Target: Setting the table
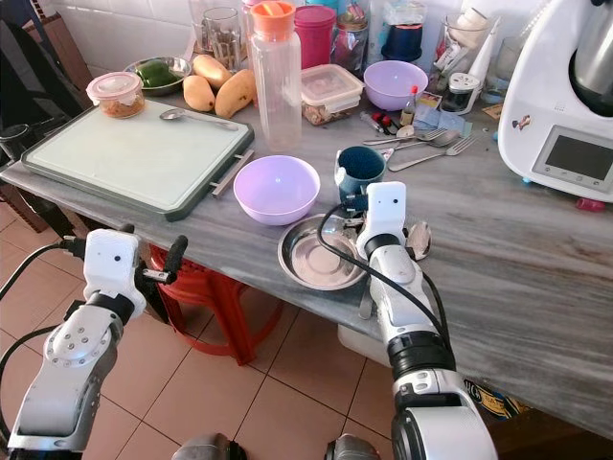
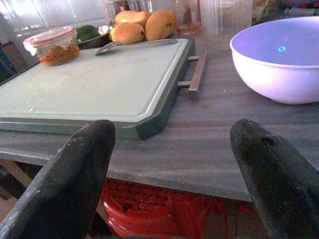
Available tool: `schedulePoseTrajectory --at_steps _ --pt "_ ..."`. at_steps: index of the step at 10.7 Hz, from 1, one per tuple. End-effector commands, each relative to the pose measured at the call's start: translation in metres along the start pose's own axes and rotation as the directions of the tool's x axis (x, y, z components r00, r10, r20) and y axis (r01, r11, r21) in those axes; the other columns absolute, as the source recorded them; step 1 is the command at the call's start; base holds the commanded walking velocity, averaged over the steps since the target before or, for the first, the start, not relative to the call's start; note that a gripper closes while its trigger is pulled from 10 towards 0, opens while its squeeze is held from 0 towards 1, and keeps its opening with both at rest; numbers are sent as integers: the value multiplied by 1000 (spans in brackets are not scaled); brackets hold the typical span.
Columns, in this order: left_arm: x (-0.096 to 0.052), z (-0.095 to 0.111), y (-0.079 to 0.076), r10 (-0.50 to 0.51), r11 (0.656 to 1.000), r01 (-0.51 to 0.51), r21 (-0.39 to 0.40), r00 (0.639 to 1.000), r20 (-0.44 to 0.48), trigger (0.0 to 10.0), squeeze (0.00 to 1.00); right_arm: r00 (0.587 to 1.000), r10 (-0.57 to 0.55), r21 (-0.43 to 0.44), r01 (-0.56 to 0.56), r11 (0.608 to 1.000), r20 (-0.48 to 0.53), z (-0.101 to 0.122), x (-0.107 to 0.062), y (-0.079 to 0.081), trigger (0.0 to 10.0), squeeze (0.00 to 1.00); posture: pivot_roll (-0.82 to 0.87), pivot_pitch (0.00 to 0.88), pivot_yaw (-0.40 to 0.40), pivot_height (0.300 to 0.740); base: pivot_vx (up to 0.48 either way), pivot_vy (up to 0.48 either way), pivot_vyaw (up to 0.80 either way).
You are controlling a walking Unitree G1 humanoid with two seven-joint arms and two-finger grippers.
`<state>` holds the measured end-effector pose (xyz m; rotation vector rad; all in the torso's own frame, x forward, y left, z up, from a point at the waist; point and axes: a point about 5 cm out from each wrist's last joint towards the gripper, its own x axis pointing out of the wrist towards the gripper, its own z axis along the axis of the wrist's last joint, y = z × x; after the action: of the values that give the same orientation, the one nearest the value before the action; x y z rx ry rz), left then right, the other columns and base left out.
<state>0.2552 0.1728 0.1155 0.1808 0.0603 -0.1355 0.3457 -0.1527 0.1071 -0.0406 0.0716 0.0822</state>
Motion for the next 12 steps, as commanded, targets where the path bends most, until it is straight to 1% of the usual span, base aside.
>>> schedulePoseTrajectory --at_steps 1,3,8,12 --pt "2 0 0 0 1000 0 -3 1000 -4 10000 0 1000 -10 -8 10 1000 -15 -2 -1 -3 10000 1000 77 1 41 740 0 0 0" --pt "6 0 -3 -3 1000 3 -7 1000 1 10000 0 999 -41 -30 40 999 -13 -2 -3 -10 10000 1000 64 0 43 740 0 0 0" --pt "14 1 -6 -4 1000 4 -18 1000 11 10000 0 997 -73 -80 75 994 30 5 -4 -17 10000 1000 50 0 39 740 0 0 0" --pt "16 0 -7 6 1000 -5 -23 1000 16 10000 0 993 -89 -78 95 992 80 12 -5 -19 10000 1000 47 0 30 740 0 0 0"
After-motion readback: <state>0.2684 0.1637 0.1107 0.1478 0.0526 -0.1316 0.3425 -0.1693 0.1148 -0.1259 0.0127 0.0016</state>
